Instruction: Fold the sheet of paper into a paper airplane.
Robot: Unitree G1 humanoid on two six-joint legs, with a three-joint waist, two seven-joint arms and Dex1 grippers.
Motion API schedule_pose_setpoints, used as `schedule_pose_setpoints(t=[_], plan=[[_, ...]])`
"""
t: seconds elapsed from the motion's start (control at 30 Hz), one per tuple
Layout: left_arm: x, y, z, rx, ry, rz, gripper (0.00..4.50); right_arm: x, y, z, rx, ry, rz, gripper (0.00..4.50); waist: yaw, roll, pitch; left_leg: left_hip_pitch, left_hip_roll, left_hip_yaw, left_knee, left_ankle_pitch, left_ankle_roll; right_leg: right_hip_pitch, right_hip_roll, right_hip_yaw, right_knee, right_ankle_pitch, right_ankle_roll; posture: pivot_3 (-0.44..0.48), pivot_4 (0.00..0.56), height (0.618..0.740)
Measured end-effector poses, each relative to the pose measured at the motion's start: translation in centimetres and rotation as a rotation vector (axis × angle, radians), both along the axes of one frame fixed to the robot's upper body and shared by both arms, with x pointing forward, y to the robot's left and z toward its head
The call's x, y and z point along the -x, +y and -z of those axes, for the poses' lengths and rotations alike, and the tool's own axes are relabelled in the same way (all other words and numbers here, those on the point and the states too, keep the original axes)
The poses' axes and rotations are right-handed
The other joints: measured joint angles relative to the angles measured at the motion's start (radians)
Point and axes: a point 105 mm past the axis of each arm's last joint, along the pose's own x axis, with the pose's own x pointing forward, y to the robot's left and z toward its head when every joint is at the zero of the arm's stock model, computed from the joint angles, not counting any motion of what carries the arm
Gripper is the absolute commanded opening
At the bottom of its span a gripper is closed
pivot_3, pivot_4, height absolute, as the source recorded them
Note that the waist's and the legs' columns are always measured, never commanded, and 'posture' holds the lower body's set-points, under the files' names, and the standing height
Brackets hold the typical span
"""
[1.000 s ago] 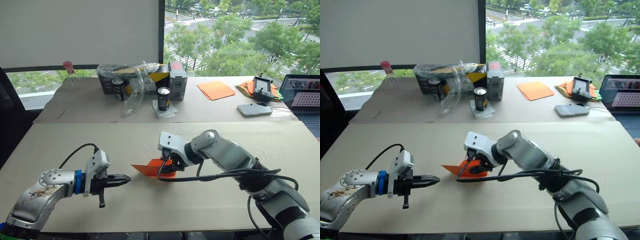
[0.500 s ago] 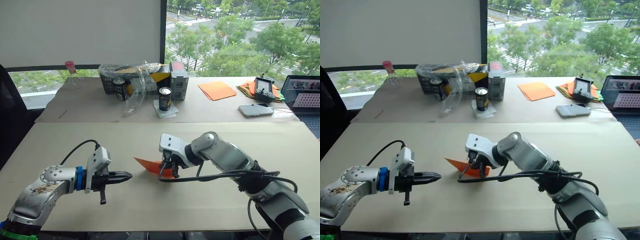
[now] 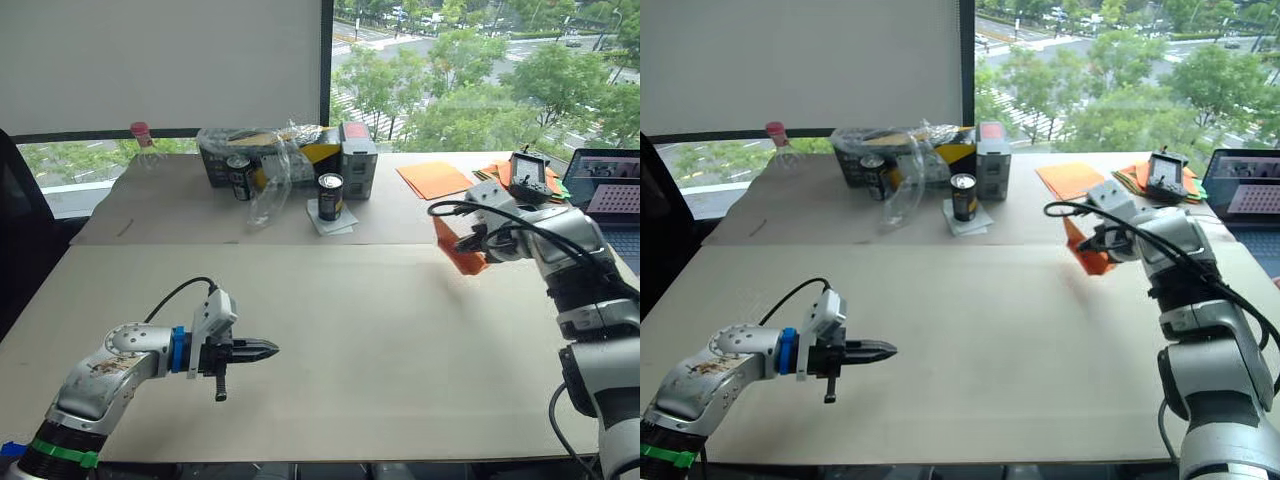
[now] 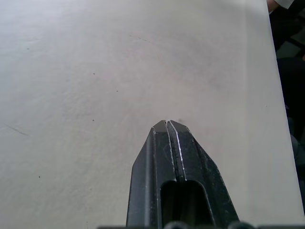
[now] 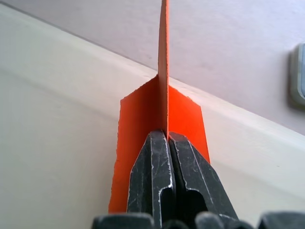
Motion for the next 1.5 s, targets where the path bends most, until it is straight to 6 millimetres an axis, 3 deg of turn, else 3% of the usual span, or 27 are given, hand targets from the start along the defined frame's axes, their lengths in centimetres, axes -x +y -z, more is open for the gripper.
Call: schedule_pose_setpoints(t=[0.13,0.27,0.67,0.7,1.0,1.07,1.13,1.23,1.33,1.4,1.5], plan=[[-0.2,-0.5,0.0,0.002,-0.011,0.015,0.00,-0.3,-3.8,0.5,0.016,-0.022,0.143,0.03,-0.015,0.000,0.000,-0.001,0.000,0.002,0.001,-0.001,0.001,0.000,0.000,0.001,0.000,0.000,0.000,0.000,0.150,0.670],[-0.3,-0.4,0.1,0.002,-0.013,0.011,0.00,0.3,-5.7,2.0,0.007,0.007,0.213,0.03,-0.027,0.000,0.000,-0.004,0.000,0.003,0.003,-0.001,0.002,-0.003,0.000,0.002,0.001,0.000,0.000,0.000,0.150,0.670],[-0.2,-0.3,0.3,0.001,-0.007,0.004,0.00,0.6,-6.2,3.1,-0.006,0.028,0.211,0.03,-0.025,0.001,0.000,-0.006,0.000,0.004,0.004,-0.001,0.003,-0.005,0.000,0.003,0.003,0.000,0.000,0.000,0.150,0.670],[-0.2,-0.3,0.3,0.001,-0.007,0.004,0.00,0.6,-6.1,3.1,-0.008,0.030,0.209,0.61,-0.025,0.001,0.000,-0.006,0.000,0.004,0.004,-0.001,0.003,-0.005,0.000,0.003,0.003,0.000,0.000,0.000,0.150,0.670],[-1.1,-1.0,-0.9,0.046,-0.072,0.000,0.00,0.8,-6.6,2.6,0.030,0.037,0.207,3.63,-0.025,0.001,0.000,-0.006,0.000,0.004,0.005,-0.001,0.002,-0.006,0.000,0.003,0.005,0.000,0.000,0.000,0.150,0.670],[-1.5,-0.9,-1.4,0.051,-0.088,-0.010,0.00,0.7,-7.0,0.9,0.037,0.000,0.210,4.36,-0.025,0.002,0.000,-0.009,-0.001,0.005,0.006,-0.001,0.002,-0.009,-0.001,0.004,0.008,0.000,0.000,0.000,0.150,0.670],[-1.7,-0.7,-1.5,0.055,-0.090,-0.021,0.00,0.5,-6.9,-1.2,0.042,-0.053,0.191,4.49,-0.025,0.002,0.000,-0.010,-0.001,0.004,0.006,-0.001,0.002,-0.011,-0.001,0.004,0.009,0.000,0.000,0.000,0.150,0.670],[-2.5,-0.5,-1.5,0.068,-0.093,-0.063,0.00,0.2,-5.1,-5.8,0.061,-0.172,0.045,4.49,-0.028,0.005,0.002,-0.011,-0.001,0.005,0.007,-0.001,0.002,-0.014,-0.001,0.004,0.010,0.000,0.000,0.000,0.150,0.670],[-3.6,-0.3,-1.7,0.074,-0.110,-0.121,0.00,0.7,-0.7,-8.5,0.072,-0.317,-0.210,4.49,-0.025,0.005,0.002,-0.011,0.001,0.003,0.008,-0.001,0.001,-0.013,0.000,0.002,0.012,0.000,0.001,0.000,0.150,0.670],[-4.0,-0.3,-1.8,0.079,-0.121,-0.146,0.00,1.8,2.1,-7.5,0.085,-0.353,-0.360,4.49,-0.022,0.005,0.002,-0.012,0.001,0.003,0.010,-0.001,0.001,-0.012,0.000,0.002,0.014,0.000,0.001,0.000,0.150,0.670],[-4.7,0.0,-2.0,0.086,-0.138,-0.196,0.00,4.1,6.6,-4.7,-0.063,-0.406,-0.545,4.49,-0.014,0.005,0.002,-0.014,0.000,0.002,0.014,-0.001,0.002,-0.013,-0.001,0.002,0.015,0.000,0.001,0.000,0.150,0.670]])
